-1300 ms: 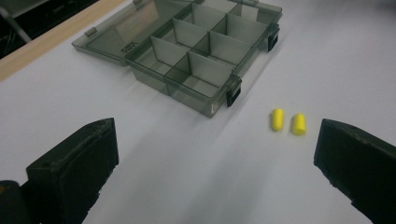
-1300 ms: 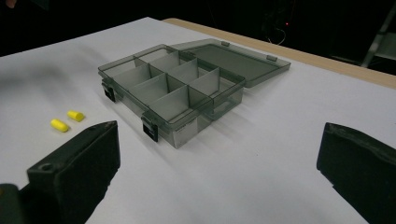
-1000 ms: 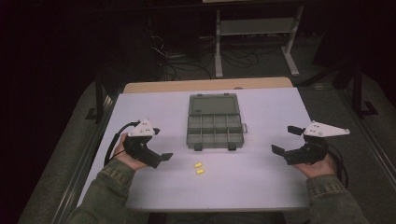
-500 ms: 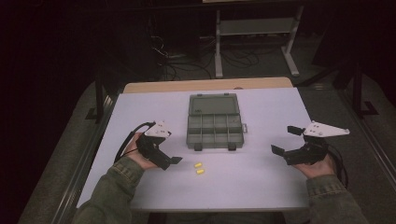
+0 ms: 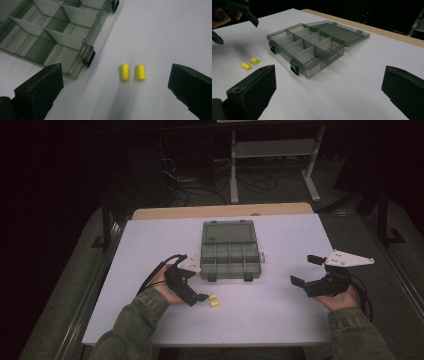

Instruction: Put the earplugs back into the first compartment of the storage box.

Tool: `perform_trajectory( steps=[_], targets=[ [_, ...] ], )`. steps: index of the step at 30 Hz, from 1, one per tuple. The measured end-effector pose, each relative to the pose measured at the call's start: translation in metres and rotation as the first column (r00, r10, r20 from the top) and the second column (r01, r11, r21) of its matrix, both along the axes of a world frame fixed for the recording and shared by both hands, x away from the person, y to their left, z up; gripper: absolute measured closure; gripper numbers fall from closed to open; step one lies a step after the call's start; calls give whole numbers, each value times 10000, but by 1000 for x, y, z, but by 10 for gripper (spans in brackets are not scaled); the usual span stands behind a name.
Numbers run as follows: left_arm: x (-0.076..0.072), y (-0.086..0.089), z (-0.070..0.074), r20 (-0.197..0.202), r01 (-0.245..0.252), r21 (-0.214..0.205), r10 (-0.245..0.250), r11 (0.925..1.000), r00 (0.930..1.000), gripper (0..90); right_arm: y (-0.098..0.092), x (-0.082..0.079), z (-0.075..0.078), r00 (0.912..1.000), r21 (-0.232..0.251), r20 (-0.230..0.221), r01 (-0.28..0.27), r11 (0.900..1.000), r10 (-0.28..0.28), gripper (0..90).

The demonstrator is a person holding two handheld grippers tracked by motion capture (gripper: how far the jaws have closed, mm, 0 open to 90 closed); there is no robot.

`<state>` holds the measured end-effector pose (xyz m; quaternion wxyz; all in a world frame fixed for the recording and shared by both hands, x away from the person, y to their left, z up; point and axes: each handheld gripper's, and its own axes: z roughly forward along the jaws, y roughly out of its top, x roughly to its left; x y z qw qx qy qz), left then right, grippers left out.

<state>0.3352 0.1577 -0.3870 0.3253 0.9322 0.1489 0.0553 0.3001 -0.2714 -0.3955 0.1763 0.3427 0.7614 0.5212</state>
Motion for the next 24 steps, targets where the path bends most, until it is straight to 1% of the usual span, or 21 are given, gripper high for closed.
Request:
perform_trajectory(
  steps=[3, 5, 6, 12, 15, 16, 17, 20, 21, 22, 23, 24],
  targets=[
    [0, -8, -6, -176, 197, 185, -194, 9996, 9997, 2, 0, 0, 0, 10000, 27, -6, -18, 10000, 18, 0],
    [0, -10, -7, -189, 240, 245, -236, 9994, 9995, 4, 0, 0, 0, 10000, 30, -20, -24, 10000, 24, 0],
    [0, -12, -8, -197, 306, 284, -300, 9991, 9994, 23, 0, 0, 0, 10000, 17, -24, -40, 10000, 40, 0],
    [1, -18, -12, -368, 502, 350, -489, 9981, 9981, 64, 1, 0, 0, 10000, -7, -10, -93, 10000, 93, 0],
    [1, -19, -14, -344, 554, 382, -541, 9977, 9979, 79, 1, 0, 0, 9999, 3, -12, -105, 9999, 105, 0],
    [1, -20, -14, -335, 579, 386, -566, 9976, 9978, 93, 1, 0, 0, 9999, 2, -19, -108, 9999, 108, 0],
    [1, -20, -15, -326, 601, 381, -589, 9975, 9977, 129, 1, 0, -1, 9999, -8, -33, -110, 9999, 110, 0],
    [1, -20, -15, -235, 714, 444, -704, 9965, 9972, 155, 1, 0, -1, 9999, -4, -34, -109, 9999, 109, 0],
    [1, -21, -16, -241, 710, 443, -700, 9965, 9973, 186, 1, 0, -1, 9999, -3, -46, -114, 9999, 114, 0],
    [1, -21, -16, -241, 710, 443, -700, 9965, 9973, 199, 1, 0, -1, 9999, -2, -51, -121, 9999, 121, 0],
    [1, -22, -17, -230, 741, 527, -730, 9959, 9971, 199, 1, 0, -1, 9999, -2, -51, -121, 9999, 121, 0],
    [1, -22, -18, -214, 749, 577, -738, 9955, 9970, 219, 1, 0, -1, 9999, -6, -54, -120, 9999, 120, 0]
  ],
)
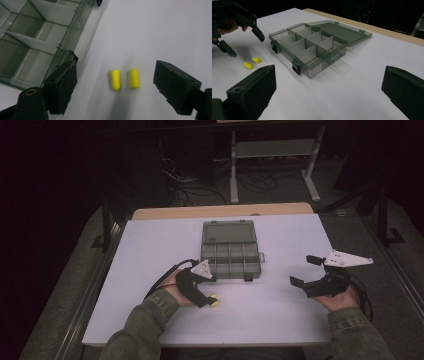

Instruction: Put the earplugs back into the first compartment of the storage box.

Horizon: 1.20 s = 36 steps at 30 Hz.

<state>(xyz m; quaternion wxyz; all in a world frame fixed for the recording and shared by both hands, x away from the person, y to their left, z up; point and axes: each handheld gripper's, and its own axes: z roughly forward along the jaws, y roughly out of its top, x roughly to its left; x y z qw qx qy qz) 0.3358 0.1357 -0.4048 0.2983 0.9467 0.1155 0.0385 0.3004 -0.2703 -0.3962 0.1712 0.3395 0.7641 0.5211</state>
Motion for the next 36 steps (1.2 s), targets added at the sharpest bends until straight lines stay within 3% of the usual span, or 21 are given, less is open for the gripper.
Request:
perform_trajectory(
  steps=[5, 13, 23, 32, 36],
  targets=[
    [3, 0, -4, -66, -58, -44, 57, 10000, 10000, 363, -1, 0, -1, 10000, -3, -62, -6, 10000, 6, 0],
    [5, -4, -11, -398, 152, 264, -142, 9995, 9991, 461, -1, 1, -1, 10000, -8, -66, -18, 10000, 18, 0],
    [8, -5, -20, -771, -31, 503, 69, 9987, 9970, 655, -2, 0, -1, 10000, 57, -73, -29, 10000, 29, 0],
    [7, -5, -23, -805, 179, 582, -132, 9981, 9967, 789, -1, 1, -1, 9998, 26, -158, -81, 10000, 81, 0],
    [7, -5, -22, -832, 239, 622, -187, 9978, 9964, 803, -1, 1, -1, 9998, 55, -162, -71, 10000, 71, 0]
  ],
)
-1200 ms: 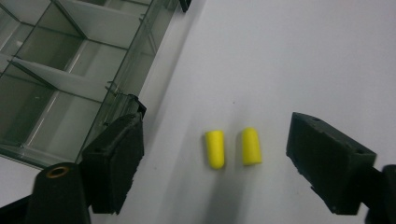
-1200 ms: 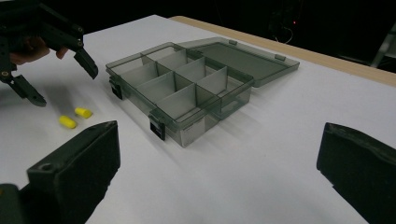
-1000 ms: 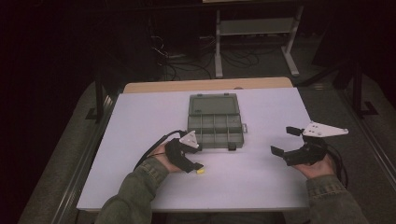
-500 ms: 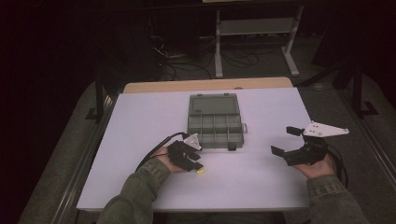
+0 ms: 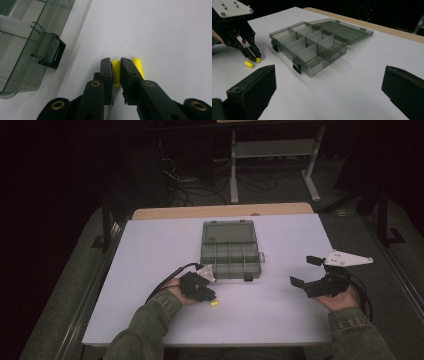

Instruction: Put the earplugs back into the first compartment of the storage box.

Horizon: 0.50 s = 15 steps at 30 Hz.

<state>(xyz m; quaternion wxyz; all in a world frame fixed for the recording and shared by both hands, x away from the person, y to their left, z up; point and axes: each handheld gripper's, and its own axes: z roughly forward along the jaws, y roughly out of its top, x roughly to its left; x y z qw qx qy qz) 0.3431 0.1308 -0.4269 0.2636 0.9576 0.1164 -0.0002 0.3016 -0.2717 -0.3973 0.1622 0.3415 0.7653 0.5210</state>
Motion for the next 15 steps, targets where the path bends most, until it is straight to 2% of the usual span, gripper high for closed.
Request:
perform_trajectory(
  steps=[6, 15],
  targets=[
    [-1, 2, 3, 36, 18, -33, -17, 10000, 10000, 806, 0, 0, 0, 10000, 26, -13, -14, 10000, 14, 0],
    [-5, 4, 18, 265, 39, -436, -28, 9990, 9996, 809, 2, 0, 0, 9999, -53, -38, -144, 9999, 143, 0]
  ],
)
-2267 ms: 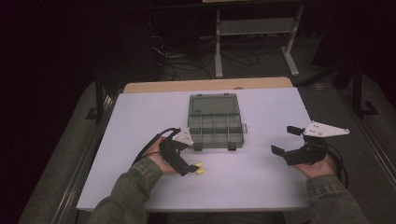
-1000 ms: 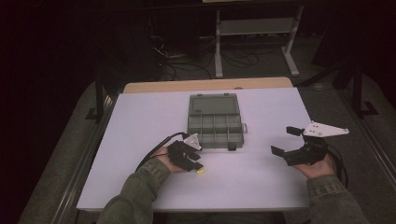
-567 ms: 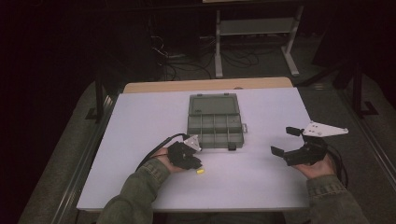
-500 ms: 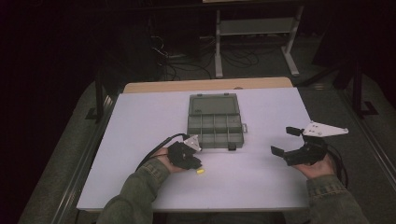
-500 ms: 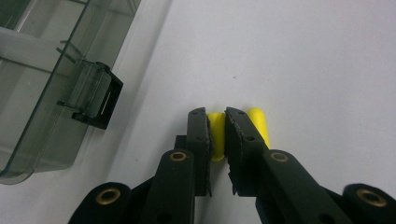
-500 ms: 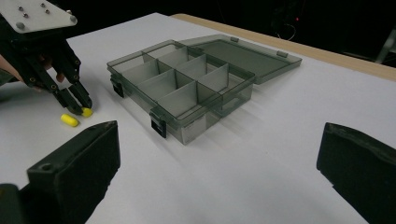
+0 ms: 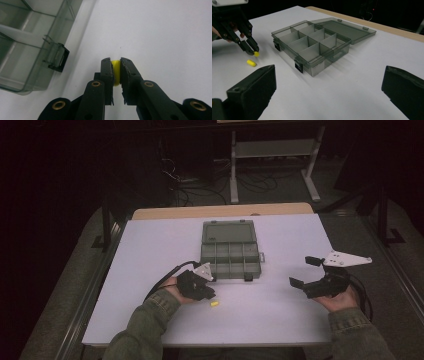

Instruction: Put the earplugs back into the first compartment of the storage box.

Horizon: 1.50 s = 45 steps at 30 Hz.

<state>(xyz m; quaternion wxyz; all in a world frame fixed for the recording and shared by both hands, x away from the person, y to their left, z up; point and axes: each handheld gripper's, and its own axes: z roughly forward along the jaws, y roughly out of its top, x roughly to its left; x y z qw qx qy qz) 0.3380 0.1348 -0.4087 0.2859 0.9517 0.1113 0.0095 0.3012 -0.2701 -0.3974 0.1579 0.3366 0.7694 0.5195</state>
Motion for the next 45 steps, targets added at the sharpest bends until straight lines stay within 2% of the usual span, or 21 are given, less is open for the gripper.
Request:
perform_trajectory(
  steps=[4, 10, 14, 26, 32, 39, 45],
  targets=[
    [1, 2, 6, 31, 30, -98, -30, 9999, 10000, 811, 0, 0, 0, 10000, 19, 20, -17, 10000, 17, 0],
    [3, 6, 15, 99, 87, -23, -87, 10000, 9999, 813, -1, -1, 1, 10000, 66, 40, 1, 10000, -2, 0],
    [5, 8, 24, 281, 95, -87, -92, 9999, 9996, 813, -1, -1, 0, 10000, 46, 0, 11, 10000, -11, 0],
    [21, 9, 52, 509, 122, 5, -122, 9999, 9986, 814, 0, -1, 1, 10000, 67, 21, -12, 10000, 12, 0],
    [30, 10, 62, 628, -2, 100, -4, 9999, 9980, 814, -1, -1, 1, 10000, 88, 59, 4, 10000, -4, 0],
    [44, 14, 76, 789, -290, -67, 295, 9996, 9964, 816, -1, -1, 1, 10000, 56, 28, 4, 10000, -4, 0],
    [52, 17, 88, 975, -472, -19, 472, 9989, 9941, 817, -1, -1, 0, 10000, 32, 36, 34, 10000, -34, 0]
  ],
)
